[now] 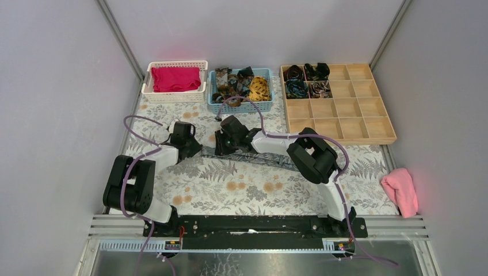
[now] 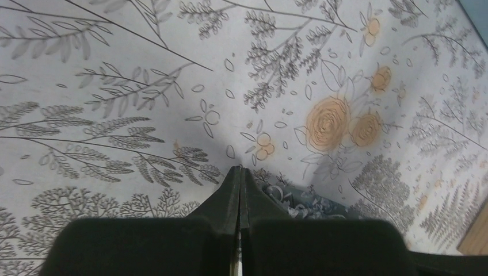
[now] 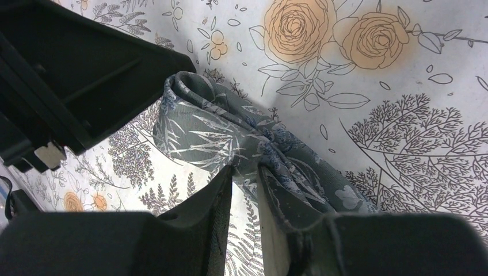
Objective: Roll the ties
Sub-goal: Roll the tie at the center of the board.
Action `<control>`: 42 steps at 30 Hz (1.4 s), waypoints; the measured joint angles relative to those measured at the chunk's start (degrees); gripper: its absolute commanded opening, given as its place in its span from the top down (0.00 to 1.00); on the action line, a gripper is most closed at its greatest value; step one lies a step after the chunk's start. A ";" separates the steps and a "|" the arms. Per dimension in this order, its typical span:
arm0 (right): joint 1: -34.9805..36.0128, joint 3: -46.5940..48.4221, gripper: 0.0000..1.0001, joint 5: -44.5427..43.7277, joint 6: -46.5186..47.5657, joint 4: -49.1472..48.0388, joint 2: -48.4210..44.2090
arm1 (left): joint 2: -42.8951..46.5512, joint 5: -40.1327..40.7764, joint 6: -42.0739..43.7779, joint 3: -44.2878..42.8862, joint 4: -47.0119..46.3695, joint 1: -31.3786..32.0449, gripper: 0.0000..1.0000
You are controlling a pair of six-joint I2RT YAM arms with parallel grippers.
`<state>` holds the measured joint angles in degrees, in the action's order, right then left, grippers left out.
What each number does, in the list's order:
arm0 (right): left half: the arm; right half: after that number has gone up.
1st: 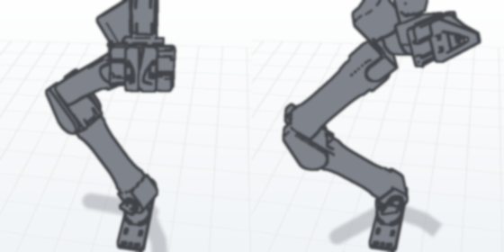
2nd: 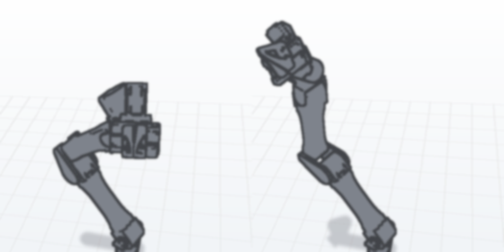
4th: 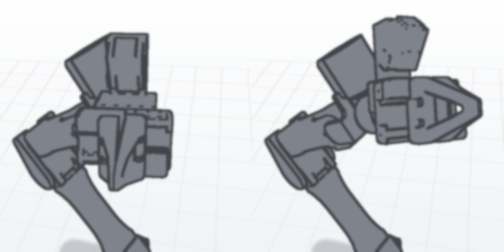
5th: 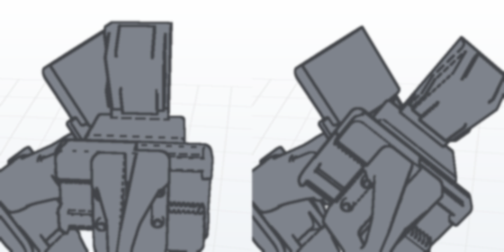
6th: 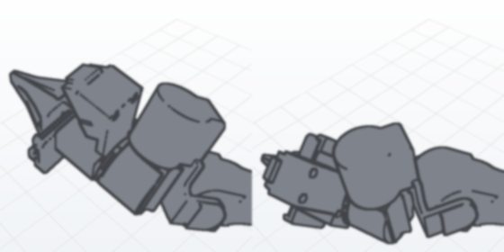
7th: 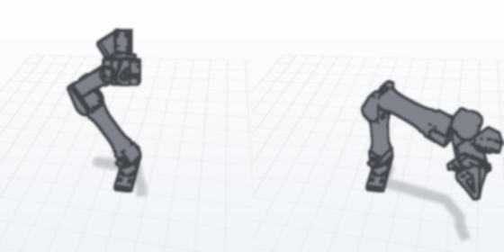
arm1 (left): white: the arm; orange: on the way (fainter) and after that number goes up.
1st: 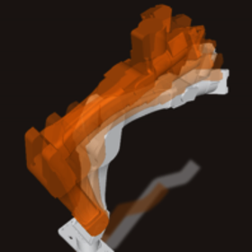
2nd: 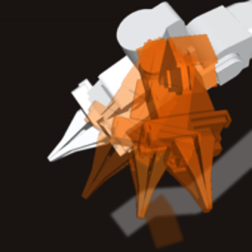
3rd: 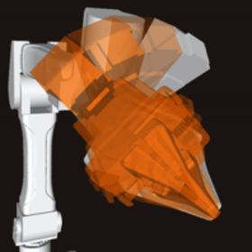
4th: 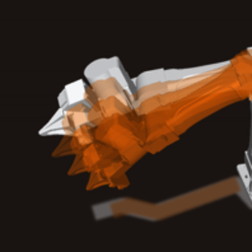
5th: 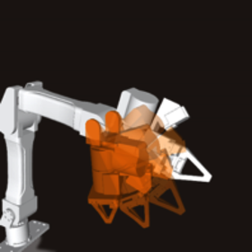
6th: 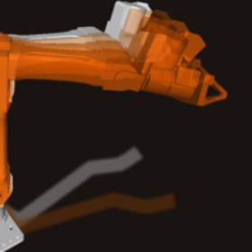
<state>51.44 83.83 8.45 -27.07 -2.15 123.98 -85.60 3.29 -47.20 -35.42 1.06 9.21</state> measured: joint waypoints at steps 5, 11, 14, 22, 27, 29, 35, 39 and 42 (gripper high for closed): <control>-0.17 0.00 0.71 -0.02 -0.42 -0.59 0.35 | 0.96 -4.37 -0.22 2.16 -2.69 -0.11 1.00; -0.46 -0.28 0.71 0.02 -1.25 -2.36 0.70 | 2.45 -9.35 -0.61 4.92 -5.40 -0.33 1.00; -0.70 -1.03 0.71 0.20 -1.77 -3.82 0.70 | 5.03 -11.56 -0.81 6.45 -4.94 -0.33 1.00; -1.79 -3.39 0.73 2.40 -3.43 -8.48 0.68 | 13.94 -14.27 -0.74 6.45 -4.28 -0.33 1.00; -2.10 -4.26 0.73 3.23 -3.91 -10.19 0.68 | 11.58 -15.15 -0.15 4.85 -5.27 -0.33 1.00; -2.12 -4.50 0.73 3.23 -4.09 -10.64 0.68 | 8.85 -16.22 0.04 4.63 -6.86 -0.31 1.00; -2.21 -4.68 0.74 3.19 -4.17 -10.67 0.61 | 1.73 -20.26 0.02 4.66 -12.55 -0.39 1.00; -2.49 -6.25 0.73 3.23 -4.63 -12.48 0.07 | 1.60 -22.34 -0.46 4.72 -14.82 -0.61 1.00; -2.60 -7.82 0.70 3.19 -4.76 -13.68 -0.76 | 3.52 -23.37 -0.66 4.72 -14.67 -0.59 1.00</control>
<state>48.84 76.01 11.64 -31.83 -15.84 123.22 -82.08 -20.08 -47.86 -30.70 -13.61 8.62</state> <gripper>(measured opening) 0.269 0.006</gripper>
